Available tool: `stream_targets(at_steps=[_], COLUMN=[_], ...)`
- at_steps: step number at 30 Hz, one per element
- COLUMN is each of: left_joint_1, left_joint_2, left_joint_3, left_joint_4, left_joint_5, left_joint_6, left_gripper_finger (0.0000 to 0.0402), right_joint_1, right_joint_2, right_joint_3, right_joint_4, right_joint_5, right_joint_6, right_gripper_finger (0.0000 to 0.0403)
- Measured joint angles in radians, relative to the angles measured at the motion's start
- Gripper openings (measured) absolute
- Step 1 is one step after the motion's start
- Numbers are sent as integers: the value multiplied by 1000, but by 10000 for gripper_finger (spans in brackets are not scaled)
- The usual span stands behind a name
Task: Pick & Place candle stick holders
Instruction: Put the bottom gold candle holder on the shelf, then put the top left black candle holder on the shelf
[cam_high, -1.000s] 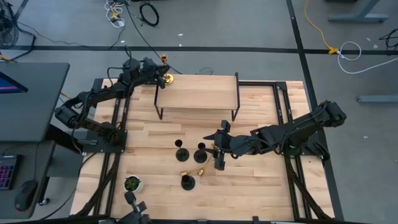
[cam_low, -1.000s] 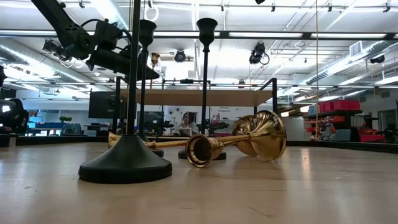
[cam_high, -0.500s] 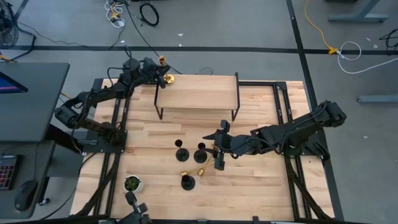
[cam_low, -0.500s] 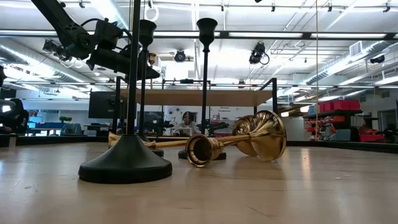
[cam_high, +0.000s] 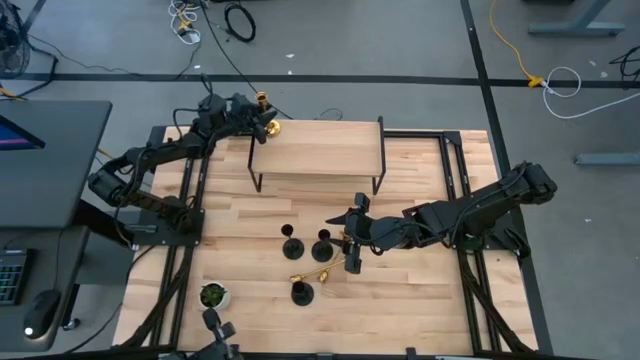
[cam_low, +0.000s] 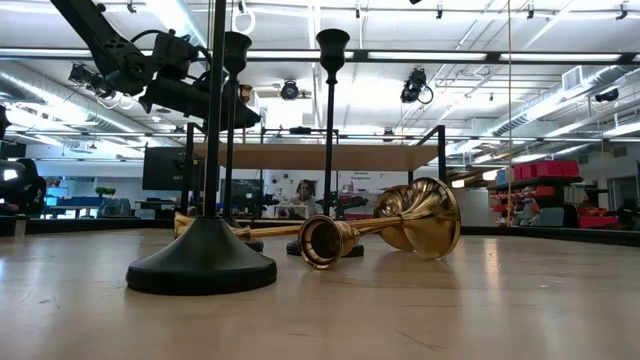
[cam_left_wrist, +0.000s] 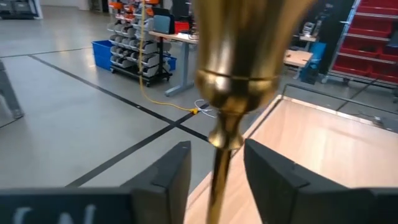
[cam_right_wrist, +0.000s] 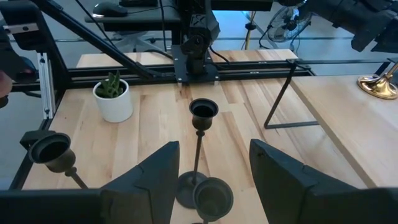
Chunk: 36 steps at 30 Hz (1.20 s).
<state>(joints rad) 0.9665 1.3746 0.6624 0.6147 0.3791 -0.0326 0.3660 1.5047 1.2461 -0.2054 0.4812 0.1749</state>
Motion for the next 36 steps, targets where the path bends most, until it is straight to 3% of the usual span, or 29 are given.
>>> stream_targets(at_steps=[9, 18, 30, 36], left_joint_1=[1, 1, 2, 2], left_joint_2=[-32, -131, -258, -298], left_joint_3=[0, -1, -1, -1], left_joint_4=[-55, -230, -351, -512], left_joint_5=[37, 72, -7, 3], left_joint_6=[26, 119, 175, 220], left_gripper_finger=[203, 203, 201, 203], right_joint_1=[0, 0, 0, 0], right_joint_2=[0, 0, 0, 0], right_joint_3=[0, 0, 0, 0], right_joint_4=[-1, -4, -4, -4], right_joint_5=[-2, -2, -2, -2], right_joint_6=[0, 6, 15, 16], right_gripper_finger=[197, 197, 197, 197])
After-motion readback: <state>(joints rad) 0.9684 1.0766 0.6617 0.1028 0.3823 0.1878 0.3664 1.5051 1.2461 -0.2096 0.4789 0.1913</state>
